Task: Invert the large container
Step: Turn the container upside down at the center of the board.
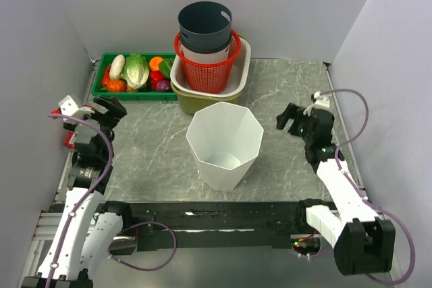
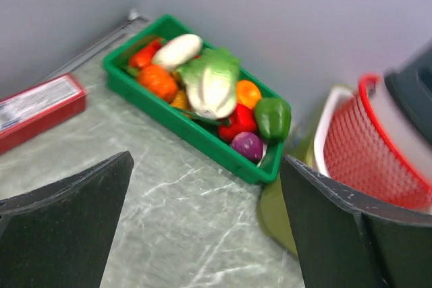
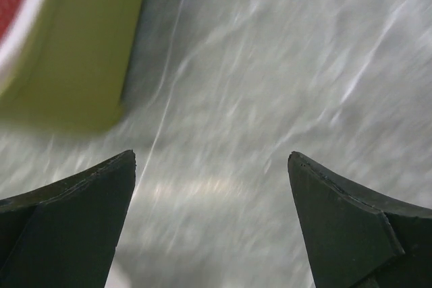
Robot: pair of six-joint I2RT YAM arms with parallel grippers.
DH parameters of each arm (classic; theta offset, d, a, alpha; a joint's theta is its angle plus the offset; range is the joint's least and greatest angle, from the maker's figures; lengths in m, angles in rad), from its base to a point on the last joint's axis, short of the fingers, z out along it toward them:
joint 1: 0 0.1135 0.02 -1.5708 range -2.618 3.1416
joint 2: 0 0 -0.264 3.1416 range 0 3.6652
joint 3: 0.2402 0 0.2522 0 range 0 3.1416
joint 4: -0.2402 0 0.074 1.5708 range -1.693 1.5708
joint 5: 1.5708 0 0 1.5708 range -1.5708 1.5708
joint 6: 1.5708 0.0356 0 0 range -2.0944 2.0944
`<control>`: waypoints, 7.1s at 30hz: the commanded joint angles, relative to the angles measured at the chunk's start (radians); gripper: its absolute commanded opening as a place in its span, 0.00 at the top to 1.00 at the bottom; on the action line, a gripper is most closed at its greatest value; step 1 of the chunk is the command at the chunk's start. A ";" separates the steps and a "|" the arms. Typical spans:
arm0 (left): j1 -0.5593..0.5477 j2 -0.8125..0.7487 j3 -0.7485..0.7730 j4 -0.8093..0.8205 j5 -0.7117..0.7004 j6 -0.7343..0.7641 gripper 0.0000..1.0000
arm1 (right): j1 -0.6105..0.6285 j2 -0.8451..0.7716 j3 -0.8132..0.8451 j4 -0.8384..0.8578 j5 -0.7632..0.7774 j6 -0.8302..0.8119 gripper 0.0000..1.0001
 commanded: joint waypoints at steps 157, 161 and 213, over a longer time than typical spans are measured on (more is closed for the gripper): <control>-0.609 0.466 0.296 -0.433 0.356 -0.193 0.99 | -0.006 -0.481 0.270 -0.915 -0.683 0.262 0.02; -0.607 0.459 0.233 -0.373 0.360 -0.225 0.99 | -0.004 -0.471 0.290 -0.886 -0.694 0.265 0.02; -0.546 0.713 -0.154 -0.103 0.414 -0.354 0.54 | 0.609 0.187 0.578 -0.801 0.030 0.267 0.00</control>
